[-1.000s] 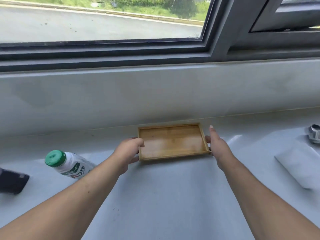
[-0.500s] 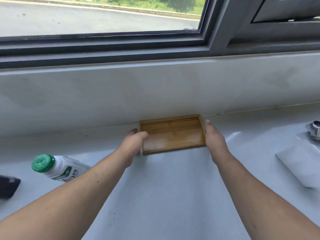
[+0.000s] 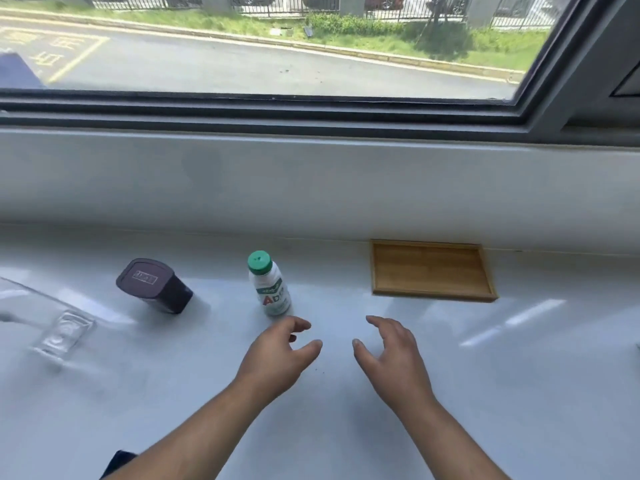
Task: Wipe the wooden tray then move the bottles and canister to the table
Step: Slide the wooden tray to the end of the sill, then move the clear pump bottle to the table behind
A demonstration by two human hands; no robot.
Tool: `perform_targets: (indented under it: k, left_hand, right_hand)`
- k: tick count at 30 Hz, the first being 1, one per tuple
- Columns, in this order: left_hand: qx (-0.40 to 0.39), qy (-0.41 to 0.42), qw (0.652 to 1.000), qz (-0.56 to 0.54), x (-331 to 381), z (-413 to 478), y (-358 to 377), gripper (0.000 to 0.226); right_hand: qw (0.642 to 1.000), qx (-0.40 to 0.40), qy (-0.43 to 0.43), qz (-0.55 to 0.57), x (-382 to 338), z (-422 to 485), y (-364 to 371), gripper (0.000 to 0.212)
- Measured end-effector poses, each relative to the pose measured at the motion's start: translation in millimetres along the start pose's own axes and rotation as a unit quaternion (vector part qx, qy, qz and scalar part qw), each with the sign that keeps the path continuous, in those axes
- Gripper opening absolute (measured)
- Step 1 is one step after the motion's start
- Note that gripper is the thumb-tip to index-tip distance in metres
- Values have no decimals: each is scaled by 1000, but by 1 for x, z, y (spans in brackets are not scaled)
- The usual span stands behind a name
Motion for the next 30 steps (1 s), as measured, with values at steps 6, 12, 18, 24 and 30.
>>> perform_targets:
  k: [6,12,18,24,30]
  left_hand:
    - [99,-58,993,-30,-102,-34,-94,36]
    - [208,-113,971,-41,-201,-66,-203,42]
    - [294,-170,936,-86,-291,-87,-310,94]
    - [317,-63,945,-43,-296,-61,-394,132]
    - [263,-5,964,30,-284,-31,-396,124]
  right_hand:
    - [996,-65,-59,-19,-85,-28,78,51]
    - [986,-132,-97,-16,-186,-63,171,50]
    - [977,-199,-50,49,-291,-83,265,54]
    - [924,-256,157,238,-377,-75,338,61]
    - [844,-267,284,368,-396,-82,367,68]
Point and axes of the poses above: each hand's wrist, its own z-axis towards the middle knuckle, its own y-axis out of the palm, x = y × z, the point moved 1 cm from there along z, towards the middle knuckle, and after that the axes turned 1 degree about y, right-handed, at the moved point
